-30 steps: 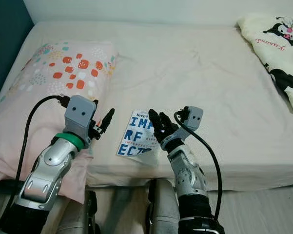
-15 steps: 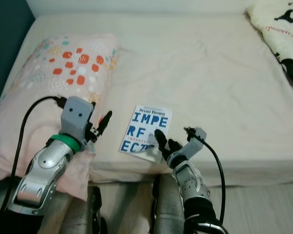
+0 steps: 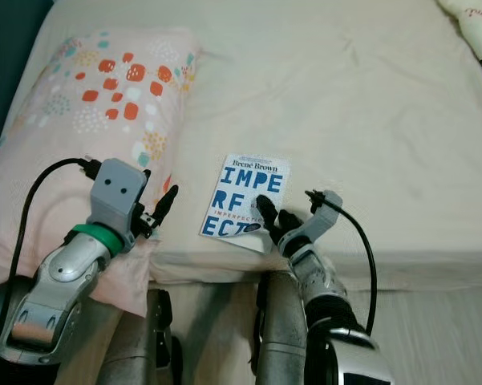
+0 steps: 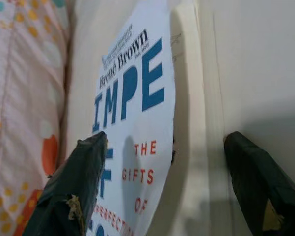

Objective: Clean up the room

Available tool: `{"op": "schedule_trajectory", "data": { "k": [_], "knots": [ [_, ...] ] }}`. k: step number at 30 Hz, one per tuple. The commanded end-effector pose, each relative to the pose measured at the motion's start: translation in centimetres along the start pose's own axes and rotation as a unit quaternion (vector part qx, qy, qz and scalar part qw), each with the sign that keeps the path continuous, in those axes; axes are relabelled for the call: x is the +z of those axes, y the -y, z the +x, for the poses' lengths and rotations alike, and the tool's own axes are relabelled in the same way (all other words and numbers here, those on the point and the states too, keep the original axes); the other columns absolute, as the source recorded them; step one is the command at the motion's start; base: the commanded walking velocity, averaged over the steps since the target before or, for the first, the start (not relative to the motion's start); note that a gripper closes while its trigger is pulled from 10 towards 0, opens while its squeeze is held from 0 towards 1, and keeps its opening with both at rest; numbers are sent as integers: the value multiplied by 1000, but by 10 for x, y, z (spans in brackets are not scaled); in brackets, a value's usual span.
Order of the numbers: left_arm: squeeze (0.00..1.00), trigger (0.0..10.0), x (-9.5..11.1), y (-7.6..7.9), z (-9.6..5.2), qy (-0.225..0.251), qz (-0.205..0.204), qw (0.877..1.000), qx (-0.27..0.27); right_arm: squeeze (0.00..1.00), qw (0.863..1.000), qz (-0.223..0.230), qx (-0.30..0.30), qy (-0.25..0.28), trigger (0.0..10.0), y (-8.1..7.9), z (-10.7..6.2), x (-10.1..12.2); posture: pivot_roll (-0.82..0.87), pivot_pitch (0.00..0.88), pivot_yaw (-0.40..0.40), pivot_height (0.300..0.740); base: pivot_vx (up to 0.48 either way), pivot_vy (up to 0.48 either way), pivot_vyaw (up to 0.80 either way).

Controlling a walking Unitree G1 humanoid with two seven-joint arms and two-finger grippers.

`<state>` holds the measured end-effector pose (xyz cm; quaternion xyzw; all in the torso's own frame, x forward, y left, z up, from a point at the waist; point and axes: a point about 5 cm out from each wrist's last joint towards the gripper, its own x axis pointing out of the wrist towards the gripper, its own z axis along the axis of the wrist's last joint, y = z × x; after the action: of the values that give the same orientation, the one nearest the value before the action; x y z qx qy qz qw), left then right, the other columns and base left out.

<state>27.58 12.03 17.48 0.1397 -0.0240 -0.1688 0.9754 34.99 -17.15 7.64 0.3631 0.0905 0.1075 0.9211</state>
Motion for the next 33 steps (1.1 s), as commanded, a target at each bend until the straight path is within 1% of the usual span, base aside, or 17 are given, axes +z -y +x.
{"op": "schedule_trajectory", "data": {
  "k": [1,2,4,5,6,7,10,12,15,16,17,18,19,21,24,29,33],
  "knots": [
    [0,10000,-4,-1,-6,-14,-4,1000,-1,0,999,16,-14,-47,10000,6,-6,-23,148,318,124,596,0,0,0],
    [0,10000,-4,-1,-6,-14,-4,1000,-1,0,999,16,-14,-47,10000,6,-6,-23,148,318,124,596,0,0,0],
    [0,10000,-4,-3,-9,-19,-2,1000,1,0,997,16,-12,-80,10000,6,-7,-34,164,332,129,596,0,0,0],
    [0,10000,-4,-3,-9,-19,-2,1000,1,0,997,16,-12,-80,10000,6,-7,-34,164,332,129,596,0,0,0],
    [0,10000,-4,-4,-12,-25,-1,1000,2,0,995,-5,1,-104,10000,4,-7,-40,170,338,132,596,0,0,0],
    [0,10000,-4,-4,-12,-25,-1,1000,2,0,995,-5,1,-104,10000,4,-7,-40,170,338,132,596,0,0,0],
    [0,10000,-5,-4,-16,-32,0,999,1,0,993,-39,28,-111,10000,-2,-3,-35,176,348,134,596,0,0,0],
    [0,10000,-5,-4,-16,-32,0,999,1,0,993,-39,28,-111,10000,-2,-3,-35,176,348,134,596,0,0,0],
    [0,10000,-5,-3,-18,-36,-1,999,1,0,991,-75,46,-99,10000,-11,6,-21,186,354,134,596,0,0,0],
    [0,10000,-5,-3,-18,-36,-1,999,1,0,991,-75,46,-99,10000,-11,6,-21,186,354,134,596,0,0,0],
    [0,10000,-4,-4,-19,-38,-1,999,2,0,991,-87,51,-93,10000,-14,10,-15,190,358,134,596,0,0,0],
    [0,10000,-5,-4,-23,-43,-1,999,3,0,989,-109,59,-80,10000,-19,15,-3,198,365,136,596,0,0,0],
    [0,10000,-5,-4,-23,-43,-1,999,3,0,989,-109,59,-80,10000,-19,15,-3,198,365,136,596,0,0,0],
    [0,10000,-5,-4,-26,-48,0,999,3,0,986,-131,65,-78,10000,-23,18,4,205,368,140,596,0,0,0],
    [0,10000,-5,-4,-28,-51,0,999,2,0,983,-147,68,-82,10000,-27,21,6,211,369,140,596,0,0,0],
    [0,10000,-3,-5,-30,-53,1,999,3,0,978,-168,76,-95,10000,-32,24,4,226,371,138,596,0,0,0],
    [0,10000,-2,-6,-37,-59,0,998,8,0,968,-201,98,-116,10000,-44,29,0,251,375,132,596,0,0,0]
  ]
}}
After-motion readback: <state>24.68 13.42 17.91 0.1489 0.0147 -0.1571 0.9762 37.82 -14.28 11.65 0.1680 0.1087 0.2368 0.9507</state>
